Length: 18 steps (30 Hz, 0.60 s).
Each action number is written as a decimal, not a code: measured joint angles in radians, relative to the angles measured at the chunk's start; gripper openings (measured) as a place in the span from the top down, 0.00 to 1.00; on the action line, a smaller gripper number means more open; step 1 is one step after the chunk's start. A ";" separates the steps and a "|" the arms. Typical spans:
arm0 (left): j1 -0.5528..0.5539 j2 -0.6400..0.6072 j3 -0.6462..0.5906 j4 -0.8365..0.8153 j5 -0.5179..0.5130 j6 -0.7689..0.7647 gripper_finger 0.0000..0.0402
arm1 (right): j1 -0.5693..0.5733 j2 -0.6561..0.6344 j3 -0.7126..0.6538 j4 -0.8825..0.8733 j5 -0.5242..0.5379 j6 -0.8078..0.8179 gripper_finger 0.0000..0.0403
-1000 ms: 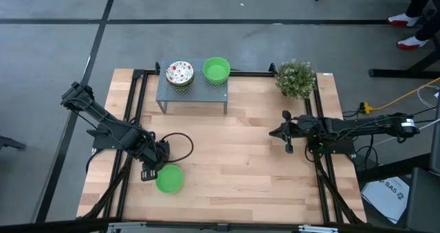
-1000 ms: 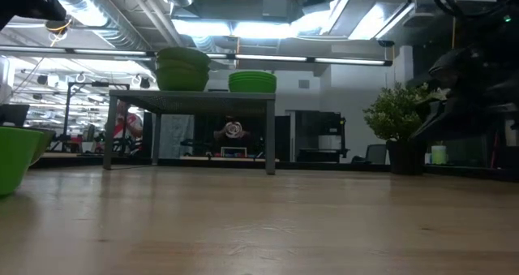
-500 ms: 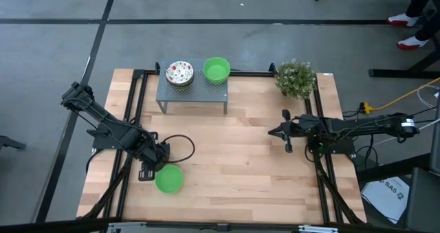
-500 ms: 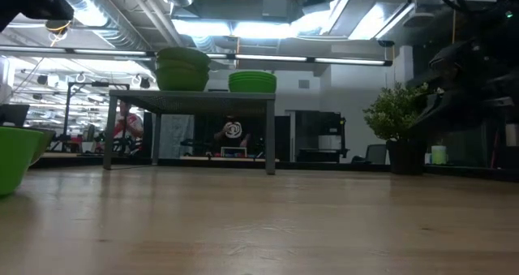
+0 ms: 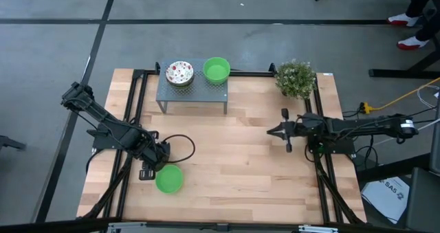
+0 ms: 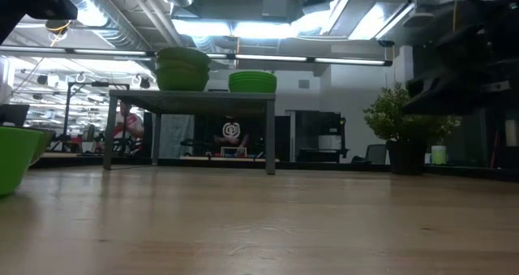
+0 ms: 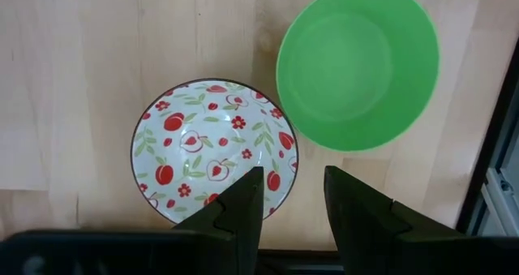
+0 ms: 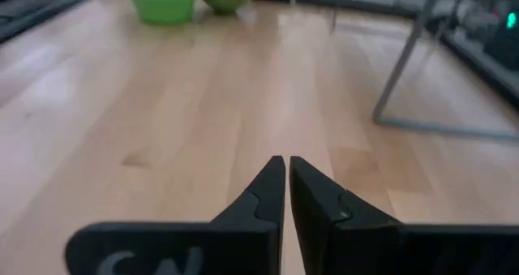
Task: Pick & Place Mini bowls
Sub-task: Stack the white bowl on top of the white bowl on the shelf
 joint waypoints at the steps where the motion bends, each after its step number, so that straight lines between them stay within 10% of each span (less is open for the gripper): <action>1: 0.000 0.000 0.000 0.000 0.000 -0.006 0.69 | 0.000 -0.021 0.000 -0.004 -0.004 -0.007 0.94; 18: 0.000 0.000 -0.001 0.000 0.015 0.019 0.69 | -0.031 -0.272 0.002 -0.163 0.075 -0.077 0.94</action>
